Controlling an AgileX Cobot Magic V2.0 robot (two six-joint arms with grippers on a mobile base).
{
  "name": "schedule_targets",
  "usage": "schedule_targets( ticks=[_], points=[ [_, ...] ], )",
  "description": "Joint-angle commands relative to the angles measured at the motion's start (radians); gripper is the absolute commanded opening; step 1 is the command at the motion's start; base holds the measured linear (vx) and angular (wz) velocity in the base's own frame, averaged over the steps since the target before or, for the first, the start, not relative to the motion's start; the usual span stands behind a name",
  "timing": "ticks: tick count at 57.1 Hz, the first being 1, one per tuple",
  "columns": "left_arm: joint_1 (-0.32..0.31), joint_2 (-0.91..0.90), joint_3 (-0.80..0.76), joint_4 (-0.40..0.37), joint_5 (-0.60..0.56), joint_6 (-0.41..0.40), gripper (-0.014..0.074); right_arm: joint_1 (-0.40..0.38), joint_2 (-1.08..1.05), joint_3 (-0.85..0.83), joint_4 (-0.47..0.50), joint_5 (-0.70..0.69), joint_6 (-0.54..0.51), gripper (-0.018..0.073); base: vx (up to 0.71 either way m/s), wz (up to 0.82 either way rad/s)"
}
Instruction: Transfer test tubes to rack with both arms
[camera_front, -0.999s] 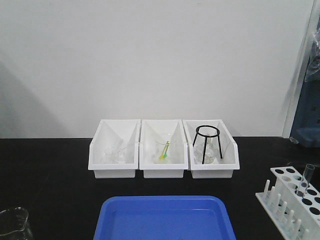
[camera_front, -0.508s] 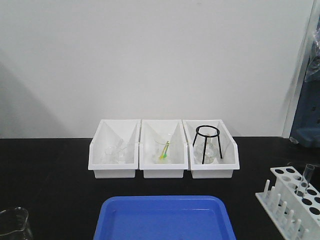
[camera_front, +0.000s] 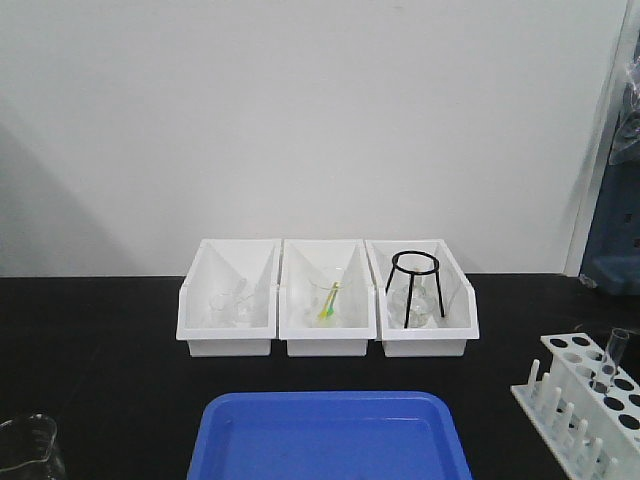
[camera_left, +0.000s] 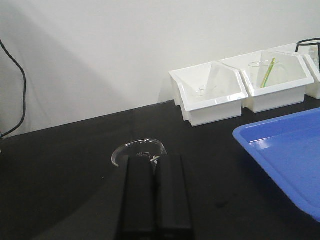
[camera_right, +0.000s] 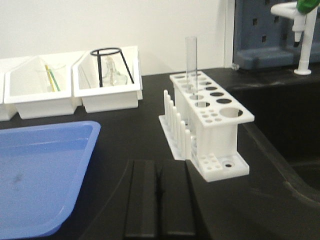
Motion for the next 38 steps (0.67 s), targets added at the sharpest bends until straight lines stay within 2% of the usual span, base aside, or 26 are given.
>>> schedule_targets(
  ticks=[1,38],
  points=[
    [-0.001,-0.020,0.026,-0.001,-0.080,-0.011,-0.0020,-0.004,-0.004,0.011,-0.019,-0.099,-0.003,-0.0007,0.00,0.00],
    [-0.001,-0.020,0.026,-0.001,-0.080,-0.011,-0.0020,-0.005,-0.004,0.011,-0.019,-0.099,-0.003,-0.0007,0.00,0.00]
  ],
)
